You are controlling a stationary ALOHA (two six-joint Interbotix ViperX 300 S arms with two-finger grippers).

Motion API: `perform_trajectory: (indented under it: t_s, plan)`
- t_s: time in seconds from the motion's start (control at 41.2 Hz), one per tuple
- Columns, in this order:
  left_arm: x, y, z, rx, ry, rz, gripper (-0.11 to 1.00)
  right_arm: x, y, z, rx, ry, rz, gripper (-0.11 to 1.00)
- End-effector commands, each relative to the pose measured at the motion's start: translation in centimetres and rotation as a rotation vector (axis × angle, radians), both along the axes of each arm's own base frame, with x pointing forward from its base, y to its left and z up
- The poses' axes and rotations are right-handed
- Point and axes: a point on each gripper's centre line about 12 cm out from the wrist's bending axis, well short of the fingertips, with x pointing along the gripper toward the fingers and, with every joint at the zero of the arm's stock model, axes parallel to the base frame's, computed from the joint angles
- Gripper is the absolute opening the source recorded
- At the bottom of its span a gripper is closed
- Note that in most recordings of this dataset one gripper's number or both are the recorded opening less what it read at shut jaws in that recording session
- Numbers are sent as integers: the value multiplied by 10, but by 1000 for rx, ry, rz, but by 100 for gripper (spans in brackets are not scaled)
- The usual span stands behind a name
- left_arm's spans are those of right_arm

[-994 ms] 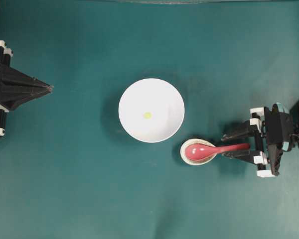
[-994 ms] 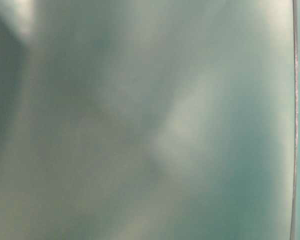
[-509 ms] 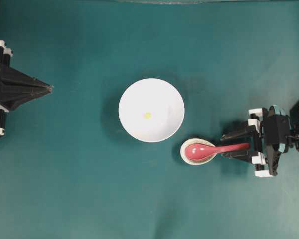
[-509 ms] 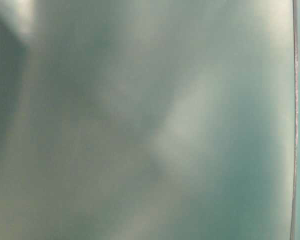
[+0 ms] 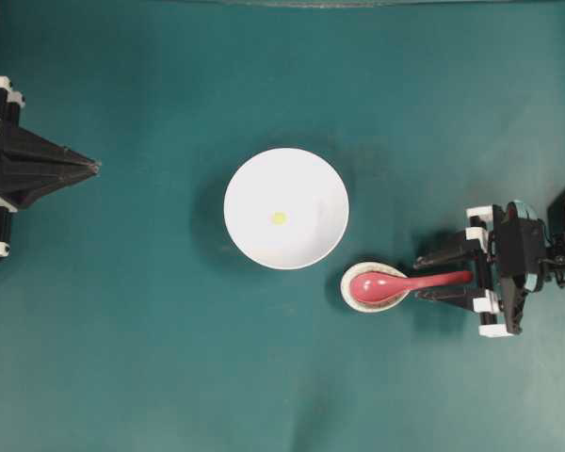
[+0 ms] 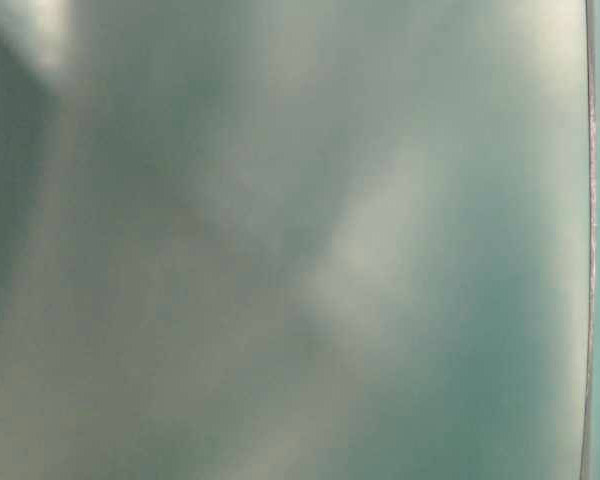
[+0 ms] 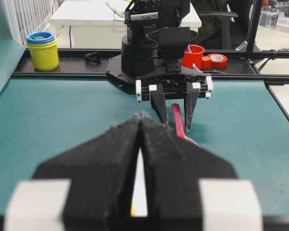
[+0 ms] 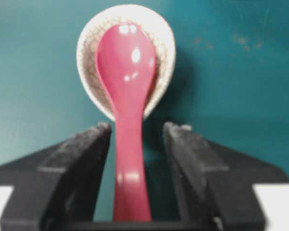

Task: Scoop the yellow hexagonal prism block from the bowl with a spoon using the right arm.
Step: 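Close the right gripper on the red spoon handle, then lift the red spoon and carry it over the white bowl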

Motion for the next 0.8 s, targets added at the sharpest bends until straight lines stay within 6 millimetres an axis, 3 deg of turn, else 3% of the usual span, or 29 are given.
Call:
perform_trajectory:
  t_s: [0.0,0.412,0.533,0.655,0.776]
  plan:
    - [3,0,8,0,-18,1,0,4,3,5,6,-28,9,56]
    - [3,1,7,0,-11,3,0,5,4,5,7,-23,13,54]
    - [3,0,7,0,-11,1,0,4,4,4,6,-19,14,43]
    - [3,1,7,0,-11,3,0,4,4,5,6,-21,19,25]
    - [3,0,7,0,-11,1,0,7,6,8,11,-34,24,24]
